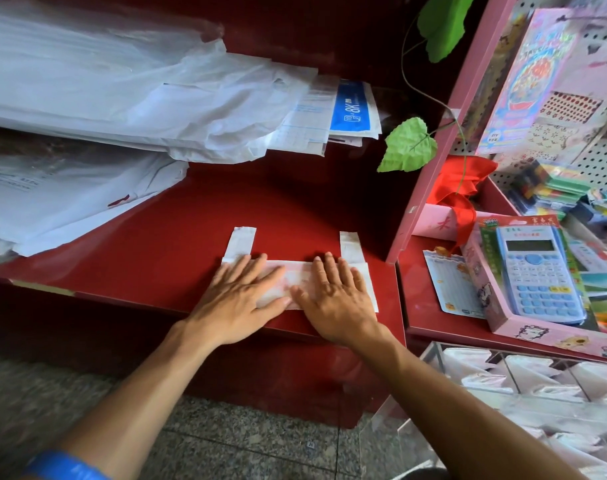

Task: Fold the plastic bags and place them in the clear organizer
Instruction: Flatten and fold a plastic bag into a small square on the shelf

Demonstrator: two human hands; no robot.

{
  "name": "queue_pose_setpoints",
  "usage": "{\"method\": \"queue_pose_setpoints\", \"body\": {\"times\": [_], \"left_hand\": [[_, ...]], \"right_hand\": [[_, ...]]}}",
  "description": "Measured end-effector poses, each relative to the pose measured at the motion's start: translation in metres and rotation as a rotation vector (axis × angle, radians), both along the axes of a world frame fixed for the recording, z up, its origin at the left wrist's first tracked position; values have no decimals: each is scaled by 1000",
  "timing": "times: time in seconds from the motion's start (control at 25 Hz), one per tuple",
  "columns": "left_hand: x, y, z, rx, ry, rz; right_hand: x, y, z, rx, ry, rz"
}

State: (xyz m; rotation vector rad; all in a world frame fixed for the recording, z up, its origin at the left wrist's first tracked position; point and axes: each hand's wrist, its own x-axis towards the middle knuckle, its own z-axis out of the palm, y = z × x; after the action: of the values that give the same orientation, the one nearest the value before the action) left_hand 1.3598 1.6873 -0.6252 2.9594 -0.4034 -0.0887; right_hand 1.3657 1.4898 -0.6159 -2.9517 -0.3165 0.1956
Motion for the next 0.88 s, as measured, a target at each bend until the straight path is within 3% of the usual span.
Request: {"method": "queue_pose_setpoints", "body": {"times": [0.2, 0.44, 0.64, 0.76, 0.88], "left_hand": [[-9, 15, 9, 6, 75, 49], [-22, 46, 8, 71, 83, -93], [-34, 71, 3, -205, -261, -57], [-39, 77, -1, -314, -263, -46], [-40, 82, -2, -423, -235, 19]], "right_hand": [[-6, -20, 2, -16, 3, -75], [-21, -47, 8, 21, 71, 33], [-38, -73, 11, 11, 20, 215], [-43, -80, 5, 80, -131, 259], [-45, -85, 6, 325, -238, 254]]}}
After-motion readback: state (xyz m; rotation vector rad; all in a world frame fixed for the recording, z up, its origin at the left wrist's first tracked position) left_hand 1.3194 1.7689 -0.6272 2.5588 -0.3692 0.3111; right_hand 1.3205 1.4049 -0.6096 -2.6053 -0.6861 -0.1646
